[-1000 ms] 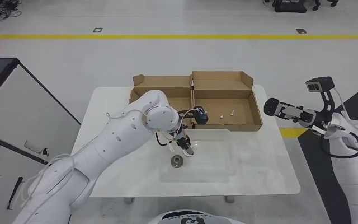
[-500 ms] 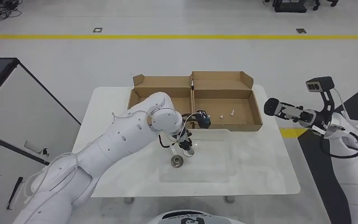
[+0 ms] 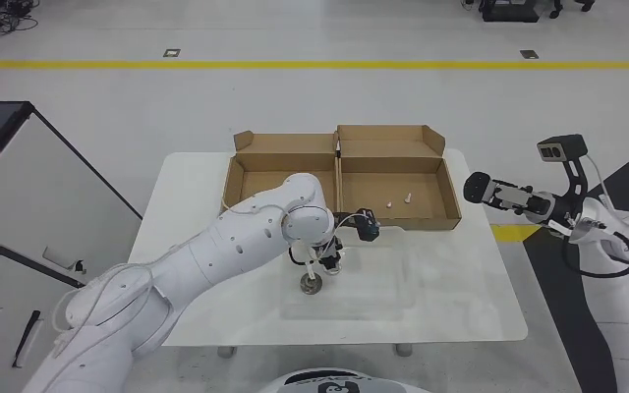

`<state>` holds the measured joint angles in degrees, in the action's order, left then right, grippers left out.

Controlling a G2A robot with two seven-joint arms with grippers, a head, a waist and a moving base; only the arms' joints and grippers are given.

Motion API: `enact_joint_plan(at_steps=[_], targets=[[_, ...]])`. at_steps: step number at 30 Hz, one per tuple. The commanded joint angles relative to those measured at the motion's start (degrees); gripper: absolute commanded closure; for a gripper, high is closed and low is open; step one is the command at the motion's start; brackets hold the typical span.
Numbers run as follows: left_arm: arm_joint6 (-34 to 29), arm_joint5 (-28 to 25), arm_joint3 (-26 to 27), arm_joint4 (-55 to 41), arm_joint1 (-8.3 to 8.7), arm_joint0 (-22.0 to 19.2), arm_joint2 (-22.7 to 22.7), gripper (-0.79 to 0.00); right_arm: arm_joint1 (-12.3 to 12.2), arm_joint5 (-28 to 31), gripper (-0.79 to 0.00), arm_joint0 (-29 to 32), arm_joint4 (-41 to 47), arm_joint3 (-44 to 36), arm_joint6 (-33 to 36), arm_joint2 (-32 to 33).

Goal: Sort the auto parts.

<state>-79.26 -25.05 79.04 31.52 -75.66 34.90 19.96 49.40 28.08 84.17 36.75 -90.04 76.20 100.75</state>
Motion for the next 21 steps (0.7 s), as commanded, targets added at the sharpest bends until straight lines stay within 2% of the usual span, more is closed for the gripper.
enact_joint_plan(at_steps=[1,9,17,21], targets=[[0.87,-0.85,-0.47,0.08,-0.18,-0.68,-1.08,-0.416,0.0,0.0,-0.785,0.0,0.0,0.0,0.0,0.0],[5.15,-5.13,-3.51,-1.66,-0.68,-4.05,-6.55,-0.326,0.0,0.0,-0.785,0.0,0.0,0.0,0.0,0.0],[7.35,-7.33,-5.94,-1.53,-1.46,-6.4,-10.13,-0.354,0.0,0.0,-0.785,0.0,0.0,0.0,0.0,0.0],[8.03,-8.01,-6.78,-0.73,-1.88,-6.2,-10.22,-0.351,0.0,0.0,-0.785,0.0,0.0,0.0,0.0,0.0]])
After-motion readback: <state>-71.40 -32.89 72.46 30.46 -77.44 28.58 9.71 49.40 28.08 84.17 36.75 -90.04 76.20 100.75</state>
